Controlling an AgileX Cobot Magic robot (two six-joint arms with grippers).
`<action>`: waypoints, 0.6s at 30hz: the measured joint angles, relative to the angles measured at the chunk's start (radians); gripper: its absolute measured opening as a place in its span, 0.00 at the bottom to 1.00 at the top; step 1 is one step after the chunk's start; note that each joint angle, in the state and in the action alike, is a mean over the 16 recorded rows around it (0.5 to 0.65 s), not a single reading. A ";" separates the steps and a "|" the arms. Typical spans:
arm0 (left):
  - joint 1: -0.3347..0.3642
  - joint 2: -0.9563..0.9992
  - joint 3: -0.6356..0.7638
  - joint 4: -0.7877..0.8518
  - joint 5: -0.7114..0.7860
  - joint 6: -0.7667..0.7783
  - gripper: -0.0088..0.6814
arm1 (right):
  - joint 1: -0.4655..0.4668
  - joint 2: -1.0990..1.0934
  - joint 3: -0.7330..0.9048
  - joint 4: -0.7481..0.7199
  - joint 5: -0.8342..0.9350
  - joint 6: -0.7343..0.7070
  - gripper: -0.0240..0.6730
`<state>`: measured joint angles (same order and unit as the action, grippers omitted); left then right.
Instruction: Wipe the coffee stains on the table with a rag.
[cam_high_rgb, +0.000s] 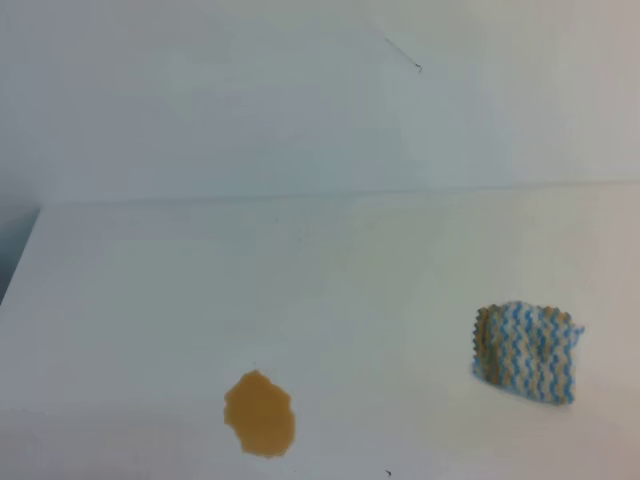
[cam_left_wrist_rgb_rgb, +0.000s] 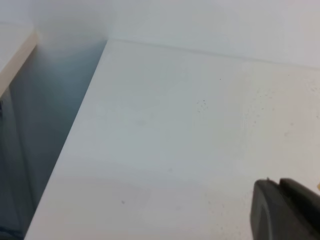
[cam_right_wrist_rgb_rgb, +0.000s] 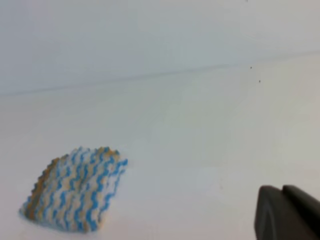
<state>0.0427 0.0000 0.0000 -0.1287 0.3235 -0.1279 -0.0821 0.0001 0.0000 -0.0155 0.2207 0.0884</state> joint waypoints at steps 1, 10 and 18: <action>0.000 0.000 0.000 0.000 0.000 0.000 0.01 | 0.000 0.000 0.000 0.000 -0.009 0.000 0.03; 0.000 0.000 0.000 0.000 0.004 0.000 0.01 | 0.000 0.000 0.000 0.000 -0.070 0.000 0.03; 0.000 0.000 0.000 0.000 0.004 0.001 0.01 | 0.000 0.000 0.000 -0.024 -0.108 -0.010 0.03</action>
<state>0.0427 0.0000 0.0000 -0.1287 0.3276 -0.1272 -0.0821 0.0001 0.0000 -0.0396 0.1131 0.0784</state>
